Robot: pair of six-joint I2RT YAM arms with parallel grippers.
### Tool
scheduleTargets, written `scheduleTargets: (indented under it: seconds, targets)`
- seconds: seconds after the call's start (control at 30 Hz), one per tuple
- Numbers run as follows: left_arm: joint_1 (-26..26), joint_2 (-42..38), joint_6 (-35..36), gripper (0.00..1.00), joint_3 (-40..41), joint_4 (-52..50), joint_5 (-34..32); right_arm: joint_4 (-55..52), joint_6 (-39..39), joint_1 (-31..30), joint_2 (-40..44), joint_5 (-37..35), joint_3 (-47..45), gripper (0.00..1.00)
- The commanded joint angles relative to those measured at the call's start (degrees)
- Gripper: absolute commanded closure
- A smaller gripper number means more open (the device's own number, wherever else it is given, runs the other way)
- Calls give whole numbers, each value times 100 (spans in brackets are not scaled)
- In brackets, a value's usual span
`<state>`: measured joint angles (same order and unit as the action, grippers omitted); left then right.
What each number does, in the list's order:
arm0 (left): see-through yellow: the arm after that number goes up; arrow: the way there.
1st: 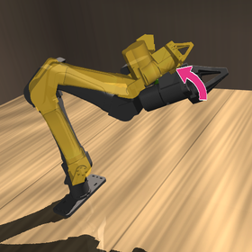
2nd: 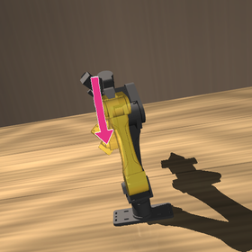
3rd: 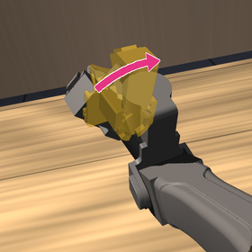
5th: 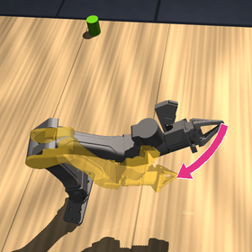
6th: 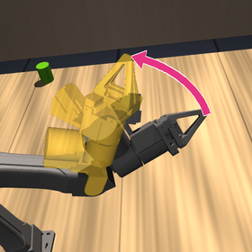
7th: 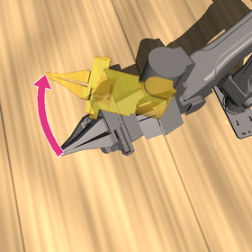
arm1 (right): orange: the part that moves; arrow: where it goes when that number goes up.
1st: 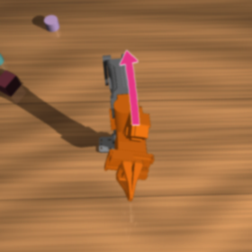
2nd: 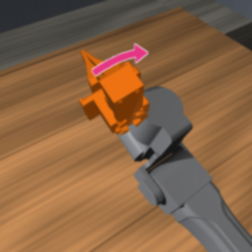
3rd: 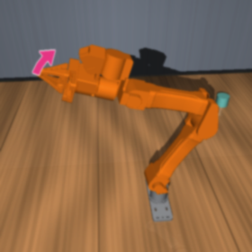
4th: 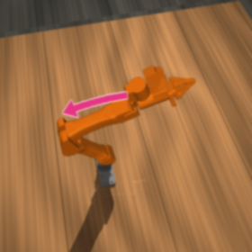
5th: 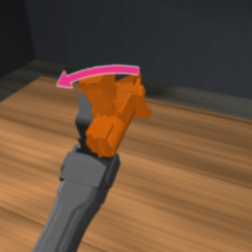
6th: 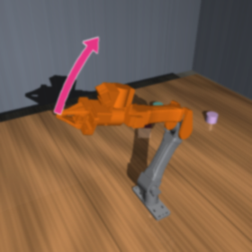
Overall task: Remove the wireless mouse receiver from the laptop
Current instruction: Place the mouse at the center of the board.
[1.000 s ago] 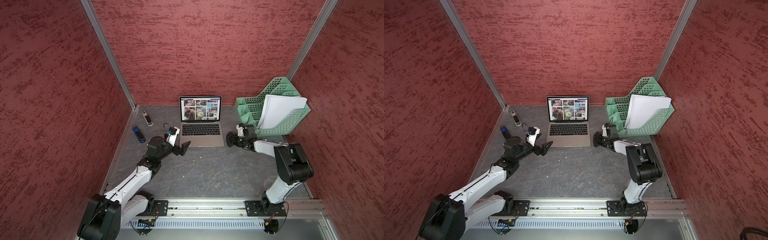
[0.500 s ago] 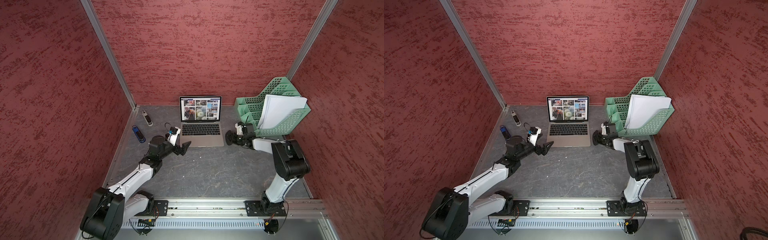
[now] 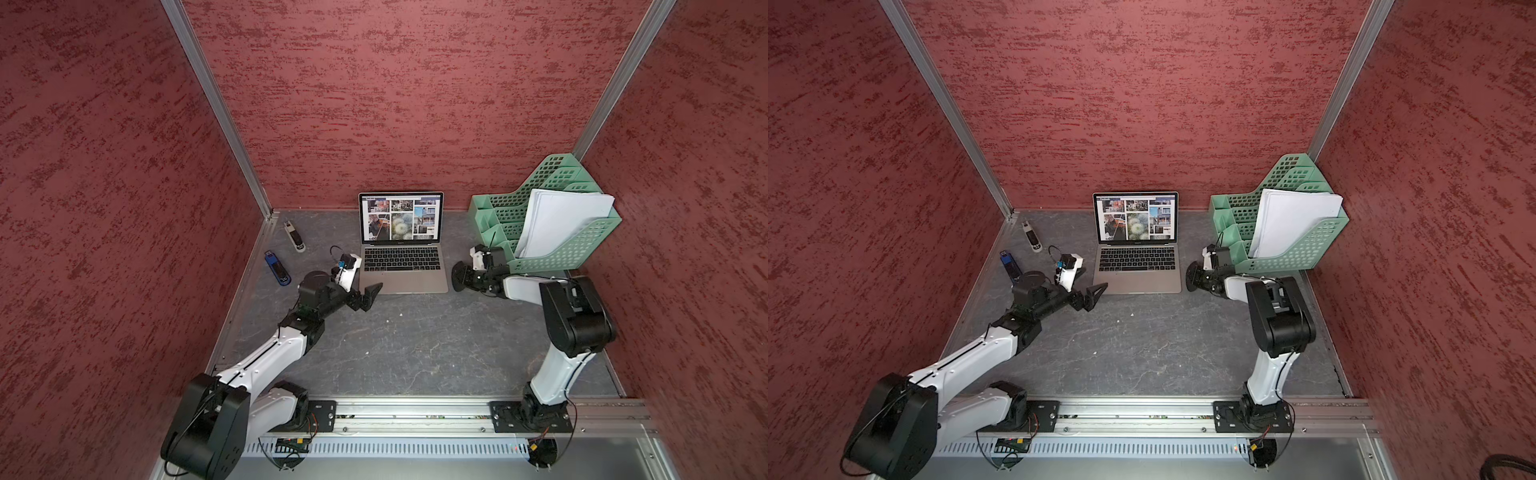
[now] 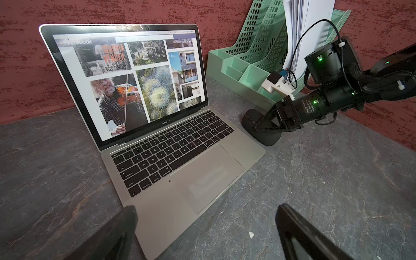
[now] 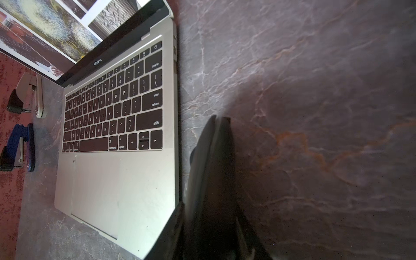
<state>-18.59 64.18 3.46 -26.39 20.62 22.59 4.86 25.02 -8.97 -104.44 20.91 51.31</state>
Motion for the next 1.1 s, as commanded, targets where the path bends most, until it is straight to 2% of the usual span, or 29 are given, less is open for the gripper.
scheduleTargets:
  seconds: [0.0, 0.13, 0.2, 0.4, 0.63, 0.8, 0.9, 1.07]
  targets:
    - [49, 68, 69, 0, 47, 94, 123, -15, -22, 32, -100, -218, 105, 60]
    - [51, 77, 63, 0, 63, 105, 140, -154, -75, 28, -55, -348, 124, 52]
    - [57, 89, 53, 0, 55, 103, 156, -262, -127, 29, -33, -422, 140, 44]
    - [58, 103, 44, 0, 56, 111, 173, -588, -270, 27, 84, -746, 229, 35]
    - [64, 105, 22, 0, 64, 144, 204, -937, -416, 32, 247, -1021, 338, 33]
    - [60, 62, 5, 0, 65, 170, 213, -1496, -532, 23, 660, -1254, 521, 19]
    - [57, 48, -3, 0, 56, 167, 194, -2063, -589, -112, 842, -1595, 741, 14]
    - [57, -2, -52, 0, 90, 227, 169, -2927, -796, -729, 727, -2374, 1250, 13]
